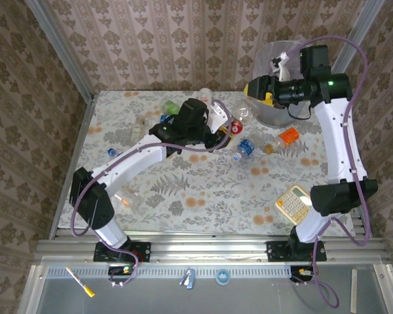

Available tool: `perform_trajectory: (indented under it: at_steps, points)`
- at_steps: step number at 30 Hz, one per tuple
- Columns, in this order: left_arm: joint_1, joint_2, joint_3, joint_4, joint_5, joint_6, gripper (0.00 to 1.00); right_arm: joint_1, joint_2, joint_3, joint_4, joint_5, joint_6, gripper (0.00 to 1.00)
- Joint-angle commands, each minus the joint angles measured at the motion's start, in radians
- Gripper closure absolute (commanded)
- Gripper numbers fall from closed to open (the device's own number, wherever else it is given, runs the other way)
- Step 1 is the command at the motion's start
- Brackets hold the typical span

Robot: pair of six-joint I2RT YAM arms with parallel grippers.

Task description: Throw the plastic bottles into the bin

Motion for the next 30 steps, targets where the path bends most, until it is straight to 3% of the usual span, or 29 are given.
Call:
perform_trajectory:
  at_steps: [1, 13, 24, 30]
  points:
    - [0.01, -0.038, 0.045, 0.026, 0.023, 0.016, 0.77, 0.013, -0.015, -0.03, -0.027, -0.021, -0.024, 0.2]
    - [0.019, -0.06, 0.044, 0.047, 0.034, 0.006, 0.77, 0.037, 0.003, -0.056, -0.043, -0.038, -0.072, 0.21]
    - [0.025, -0.07, 0.034, 0.05, 0.039, 0.006, 0.78, 0.036, 0.007, -0.006, -0.094, 0.096, -0.143, 0.14]
    - [0.026, -0.07, 0.029, 0.052, 0.049, 0.004, 0.78, 0.04, 0.004, -0.02, -0.056, 0.021, -0.133, 0.14]
